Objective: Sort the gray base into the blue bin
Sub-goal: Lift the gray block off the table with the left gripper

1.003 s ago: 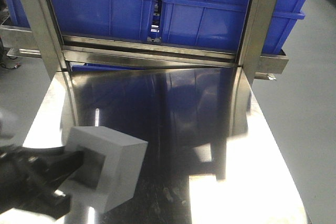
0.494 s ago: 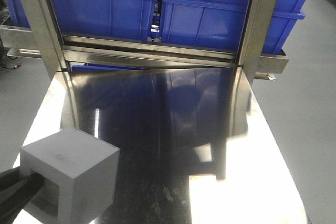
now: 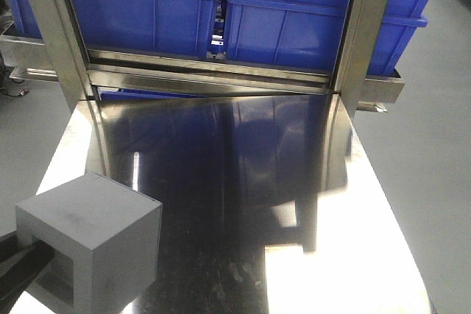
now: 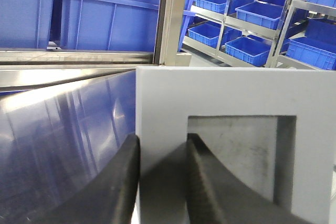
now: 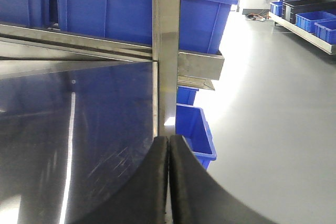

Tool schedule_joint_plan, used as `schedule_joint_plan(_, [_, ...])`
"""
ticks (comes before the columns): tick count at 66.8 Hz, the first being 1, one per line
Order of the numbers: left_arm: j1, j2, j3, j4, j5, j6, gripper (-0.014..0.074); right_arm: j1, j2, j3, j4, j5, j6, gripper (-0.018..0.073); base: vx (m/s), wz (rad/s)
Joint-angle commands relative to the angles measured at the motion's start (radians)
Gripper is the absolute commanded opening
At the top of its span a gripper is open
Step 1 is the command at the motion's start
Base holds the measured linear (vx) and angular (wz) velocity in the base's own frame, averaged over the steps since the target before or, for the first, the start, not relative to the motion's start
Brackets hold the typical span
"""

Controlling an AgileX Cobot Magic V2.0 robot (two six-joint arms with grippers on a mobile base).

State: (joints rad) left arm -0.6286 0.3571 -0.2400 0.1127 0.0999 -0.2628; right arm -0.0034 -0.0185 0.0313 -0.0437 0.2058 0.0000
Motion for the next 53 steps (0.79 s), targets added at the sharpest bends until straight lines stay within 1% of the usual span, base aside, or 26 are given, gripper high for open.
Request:
schedule_joint_plan(1, [-0.004, 0.002, -0.032, -0.004, -0.111, -0.005, -0.0007, -0.002, -0.007, 0.006, -0.009, -0.079, -0.012, -0.0005, 0.0, 0.0])
schedule_joint_plan(37, [-0.004, 0.002, -0.032, -0.004, -0.111, -0.005, -0.0007, -0.002, -0.007, 0.006, -0.009, -0.081, -0.012, -0.0005, 0.0, -0.01])
schedule_joint_plan(45, [-0.004, 0.002, -0.032, -0.004, -0.111, -0.005, -0.0007, -0.002, -0.007, 0.006, -0.009, -0.081, -0.012, -0.0005, 0.0, -0.21])
schedule_joint_plan(53, [0.0, 0.002, -0.032, -0.004, -0.111, -0.005, -0.0007, -0.002, -0.007, 0.006, -0.009, -0.081, -0.012, -0.0005, -0.02, -0.44])
